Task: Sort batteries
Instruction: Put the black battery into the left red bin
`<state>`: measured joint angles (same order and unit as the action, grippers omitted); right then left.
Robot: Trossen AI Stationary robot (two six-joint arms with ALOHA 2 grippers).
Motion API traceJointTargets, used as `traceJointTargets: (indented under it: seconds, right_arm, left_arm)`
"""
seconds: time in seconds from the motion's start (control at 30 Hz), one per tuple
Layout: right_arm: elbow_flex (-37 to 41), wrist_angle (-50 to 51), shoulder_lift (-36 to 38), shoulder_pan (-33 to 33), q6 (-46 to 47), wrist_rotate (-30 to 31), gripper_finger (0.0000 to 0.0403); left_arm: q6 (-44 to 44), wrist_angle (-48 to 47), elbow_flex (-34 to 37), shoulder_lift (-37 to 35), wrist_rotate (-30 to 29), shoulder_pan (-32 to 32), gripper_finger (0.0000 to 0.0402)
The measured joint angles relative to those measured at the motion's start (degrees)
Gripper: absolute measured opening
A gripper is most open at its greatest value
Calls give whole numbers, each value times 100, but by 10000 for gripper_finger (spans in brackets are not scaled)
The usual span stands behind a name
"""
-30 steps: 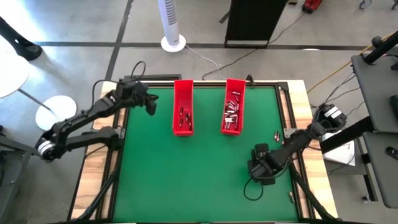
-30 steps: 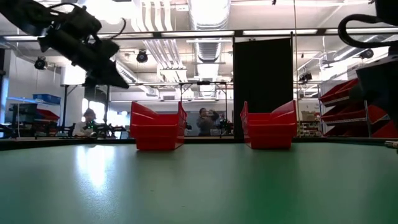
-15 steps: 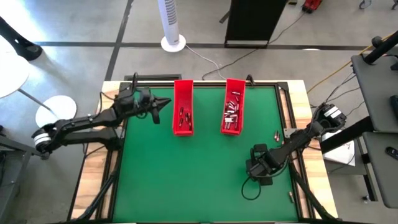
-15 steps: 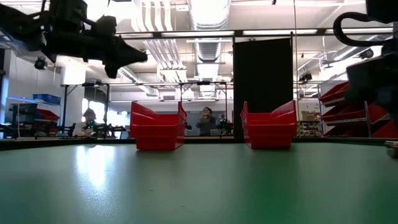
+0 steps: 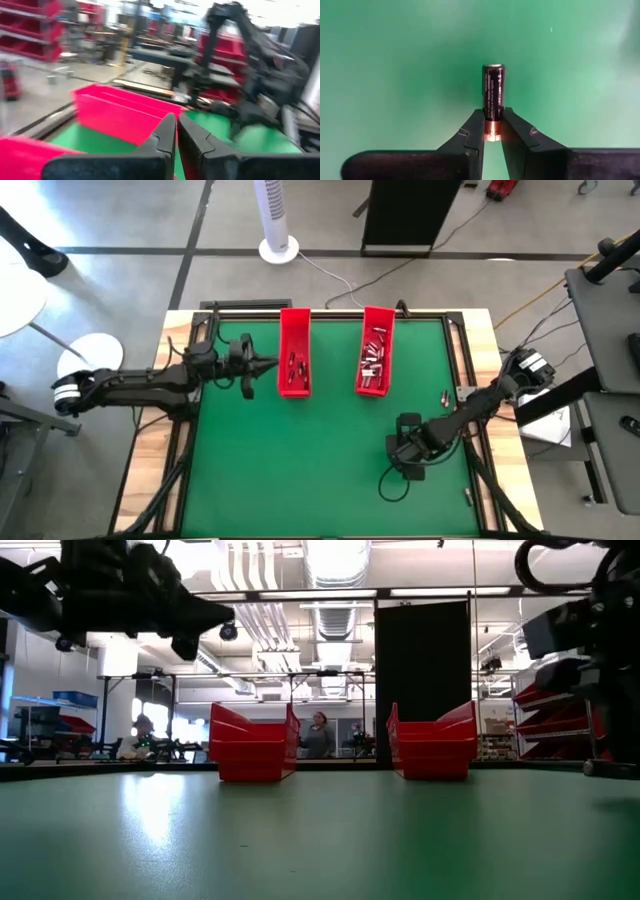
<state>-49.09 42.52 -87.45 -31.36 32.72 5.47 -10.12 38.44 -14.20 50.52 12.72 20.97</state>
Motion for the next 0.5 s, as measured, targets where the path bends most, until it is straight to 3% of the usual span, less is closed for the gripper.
traceJointTargets:
  seconds: [0.17,0.4,0.5]
  right_arm:
    - [-123,-174,-6,103,49,-54,37]
    - [-684,-320,0,425,-216,-27,36]
    - [-1072,-308,-16,575,-523,258,36]
  left_arm:
    - [351,8,0,11,61,-751,0]
    - [611,-14,0,91,-1038,-2070,0]
    - [640,-153,0,94,-1544,-2364,0]
